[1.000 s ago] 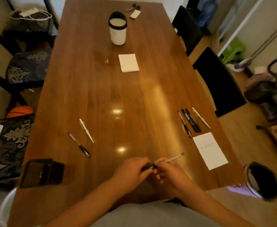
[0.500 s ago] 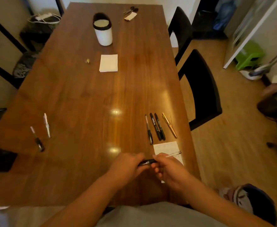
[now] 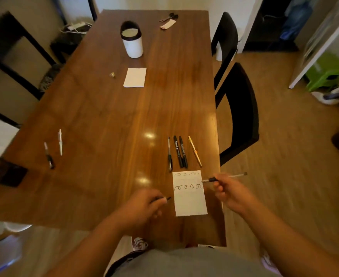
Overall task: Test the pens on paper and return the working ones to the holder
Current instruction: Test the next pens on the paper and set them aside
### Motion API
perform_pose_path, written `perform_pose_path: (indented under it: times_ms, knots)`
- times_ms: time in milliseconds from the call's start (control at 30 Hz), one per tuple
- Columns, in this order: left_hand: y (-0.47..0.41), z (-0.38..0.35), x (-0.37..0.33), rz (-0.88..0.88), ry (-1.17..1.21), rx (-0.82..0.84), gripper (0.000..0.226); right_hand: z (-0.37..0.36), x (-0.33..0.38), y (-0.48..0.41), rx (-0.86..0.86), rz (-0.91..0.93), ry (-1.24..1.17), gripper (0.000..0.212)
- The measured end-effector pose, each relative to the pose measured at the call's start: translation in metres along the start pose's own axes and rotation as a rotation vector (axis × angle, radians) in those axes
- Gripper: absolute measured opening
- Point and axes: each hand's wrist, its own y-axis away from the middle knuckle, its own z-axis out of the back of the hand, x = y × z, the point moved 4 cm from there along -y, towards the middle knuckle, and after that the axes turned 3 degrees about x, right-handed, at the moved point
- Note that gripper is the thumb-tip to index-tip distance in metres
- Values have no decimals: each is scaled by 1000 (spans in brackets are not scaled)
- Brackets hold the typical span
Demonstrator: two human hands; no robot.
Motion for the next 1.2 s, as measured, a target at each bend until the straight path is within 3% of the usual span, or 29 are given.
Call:
perform_pose_path:
  times_ms: [200, 367, 533, 733, 1200]
  knots:
    - [15, 22, 62, 132, -4, -153, 14, 44, 14, 0, -205, 97, 329, 13]
    - [4, -6, 64, 116, -182, -139, 11, 25, -27, -3, -284, 112, 559, 16]
    - [-10, -54, 38, -150, -472, -22, 22, -6, -57, -6, -265, 193, 732, 8]
    - [-31, -93, 22, -417, -673, 0, 38, -29, -64, -8, -171, 340, 951, 15]
    - [-36, -111, 31, -444, -725, -30, 31, -36, -73, -9, -85, 308, 1093, 13]
